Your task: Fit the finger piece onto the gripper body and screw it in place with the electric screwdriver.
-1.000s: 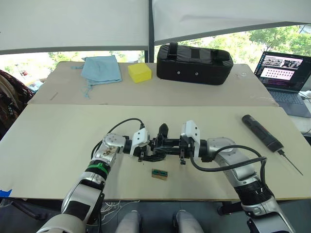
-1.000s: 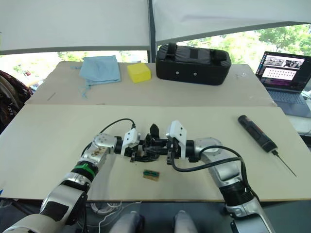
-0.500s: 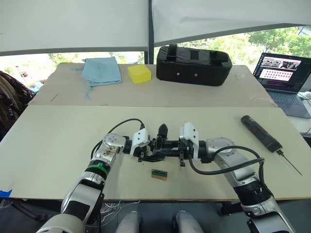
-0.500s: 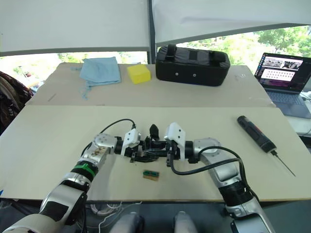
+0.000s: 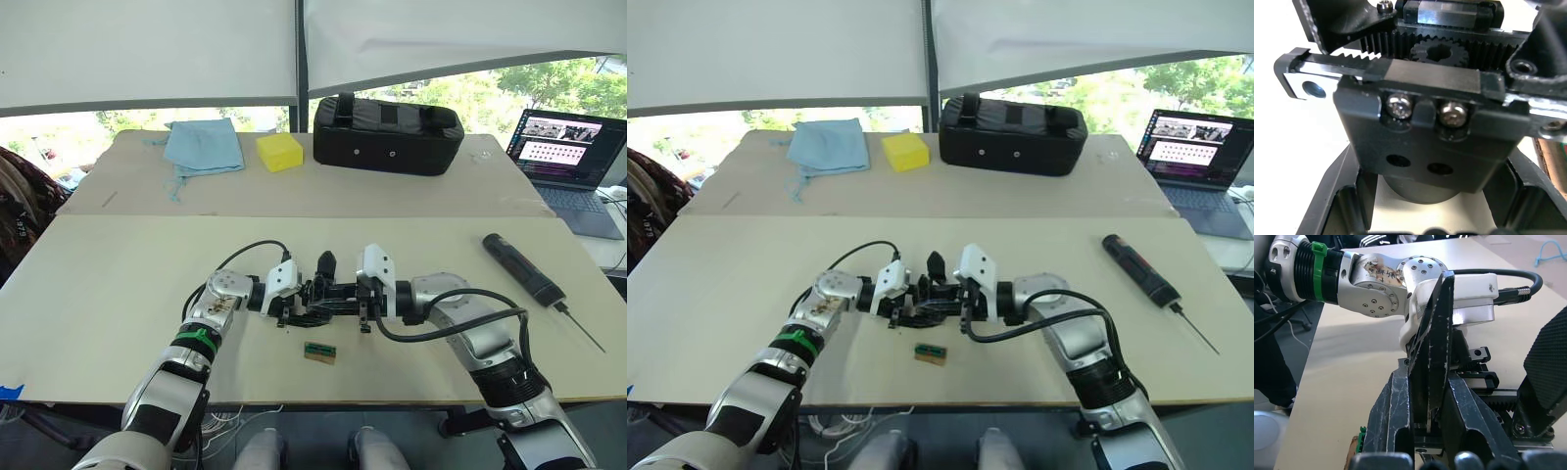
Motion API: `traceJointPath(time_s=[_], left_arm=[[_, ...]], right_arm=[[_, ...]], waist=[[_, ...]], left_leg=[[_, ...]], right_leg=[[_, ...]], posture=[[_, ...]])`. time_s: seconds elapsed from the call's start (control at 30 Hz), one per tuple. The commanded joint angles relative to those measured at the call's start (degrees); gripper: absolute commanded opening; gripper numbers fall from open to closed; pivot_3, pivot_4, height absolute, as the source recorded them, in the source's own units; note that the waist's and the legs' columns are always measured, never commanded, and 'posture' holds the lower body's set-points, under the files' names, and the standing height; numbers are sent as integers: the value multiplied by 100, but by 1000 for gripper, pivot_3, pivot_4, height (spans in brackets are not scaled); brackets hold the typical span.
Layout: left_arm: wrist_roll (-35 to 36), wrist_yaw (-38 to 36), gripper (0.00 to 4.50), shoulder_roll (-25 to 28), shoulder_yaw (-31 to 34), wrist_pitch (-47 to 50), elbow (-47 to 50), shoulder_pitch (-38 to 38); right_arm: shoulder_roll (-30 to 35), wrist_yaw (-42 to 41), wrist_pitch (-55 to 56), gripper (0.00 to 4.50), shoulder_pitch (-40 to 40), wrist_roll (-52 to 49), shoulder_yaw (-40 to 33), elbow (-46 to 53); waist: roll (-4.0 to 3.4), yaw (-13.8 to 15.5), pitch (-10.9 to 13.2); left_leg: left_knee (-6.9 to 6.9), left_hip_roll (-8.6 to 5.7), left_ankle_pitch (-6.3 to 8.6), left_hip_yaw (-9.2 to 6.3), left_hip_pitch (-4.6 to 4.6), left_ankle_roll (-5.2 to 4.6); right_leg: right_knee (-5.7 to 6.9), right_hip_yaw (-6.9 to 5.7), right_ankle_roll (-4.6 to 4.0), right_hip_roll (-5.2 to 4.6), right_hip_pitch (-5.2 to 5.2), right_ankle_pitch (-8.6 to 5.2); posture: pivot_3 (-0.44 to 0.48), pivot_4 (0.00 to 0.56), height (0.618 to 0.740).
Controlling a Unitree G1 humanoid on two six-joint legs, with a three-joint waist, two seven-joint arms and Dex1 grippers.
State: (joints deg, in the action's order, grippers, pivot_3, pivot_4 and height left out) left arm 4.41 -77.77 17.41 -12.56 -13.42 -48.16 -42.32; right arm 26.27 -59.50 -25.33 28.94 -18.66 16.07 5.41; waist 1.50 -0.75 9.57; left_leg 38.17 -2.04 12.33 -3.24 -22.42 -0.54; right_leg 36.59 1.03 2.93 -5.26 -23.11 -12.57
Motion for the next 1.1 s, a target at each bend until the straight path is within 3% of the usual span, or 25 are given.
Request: traceJointPath(time_s=[0.03, 0.93, 1.1], left_arm=[[-181, 72, 2353, 63, -74, 136, -105, 10], [-156, 101, 2353, 117, -61, 391, 71, 186], [-167, 120, 2353, 136, -63, 371, 64, 205]], right_arm=[[134, 130, -486, 369, -46, 268, 216, -278], [107, -62, -377, 369, 74, 109, 161, -303], [-114, -48, -36, 369, 153, -127, -171, -208]], waist=[[0, -2, -7], [-2, -10, -18], [-2, -10, -18]], left_leg=[[-1, 1, 0, -1, 3, 0], [-8, 8, 0, -13, 10, 0], [-9, 9, 0, -15, 9, 0]], right_leg=[[1, 0, 11, 0, 2, -8], [0, 1, 27, 1, 4, -20], [0, 1, 28, 0, 2, -21]], posture=[[0, 150, 740], [0, 150, 740], [0, 150, 740]])
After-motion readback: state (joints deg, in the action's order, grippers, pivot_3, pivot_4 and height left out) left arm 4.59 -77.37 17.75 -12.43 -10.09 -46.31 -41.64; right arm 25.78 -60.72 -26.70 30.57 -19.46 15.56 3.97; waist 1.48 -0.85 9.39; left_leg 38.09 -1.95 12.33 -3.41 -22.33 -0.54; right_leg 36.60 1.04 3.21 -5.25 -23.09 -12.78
